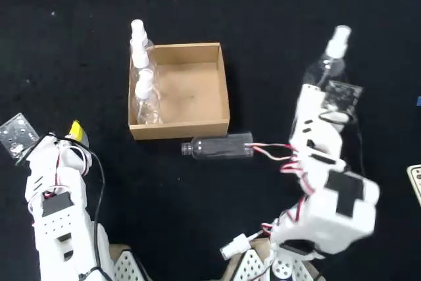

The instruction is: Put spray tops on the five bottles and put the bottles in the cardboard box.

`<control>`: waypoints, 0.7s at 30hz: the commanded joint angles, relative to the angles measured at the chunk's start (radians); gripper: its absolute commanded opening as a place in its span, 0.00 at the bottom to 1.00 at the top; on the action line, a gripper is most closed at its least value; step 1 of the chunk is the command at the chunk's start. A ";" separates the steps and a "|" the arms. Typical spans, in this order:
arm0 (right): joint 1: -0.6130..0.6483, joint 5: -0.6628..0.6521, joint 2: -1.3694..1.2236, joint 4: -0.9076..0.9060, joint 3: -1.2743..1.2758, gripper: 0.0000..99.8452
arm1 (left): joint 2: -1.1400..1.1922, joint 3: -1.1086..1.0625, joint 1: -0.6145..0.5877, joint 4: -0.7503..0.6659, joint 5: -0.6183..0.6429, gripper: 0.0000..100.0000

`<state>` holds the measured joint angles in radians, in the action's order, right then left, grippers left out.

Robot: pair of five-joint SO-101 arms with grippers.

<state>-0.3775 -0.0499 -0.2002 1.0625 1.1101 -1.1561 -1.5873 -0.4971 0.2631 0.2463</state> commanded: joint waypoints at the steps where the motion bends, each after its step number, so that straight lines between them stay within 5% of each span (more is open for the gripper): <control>1: -0.075 0.009 -0.104 0.149 -0.102 0.01 | -0.015 0.008 0.012 -0.018 -0.006 0.19; 21: -0.199 0.017 -0.366 0.269 -0.203 0.01 | -0.015 0.007 0.013 -0.018 -0.006 0.19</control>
<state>-0.5524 -0.0391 -0.5746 1.3004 0.9551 -1.1561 -1.5873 -0.4971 0.2631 0.2463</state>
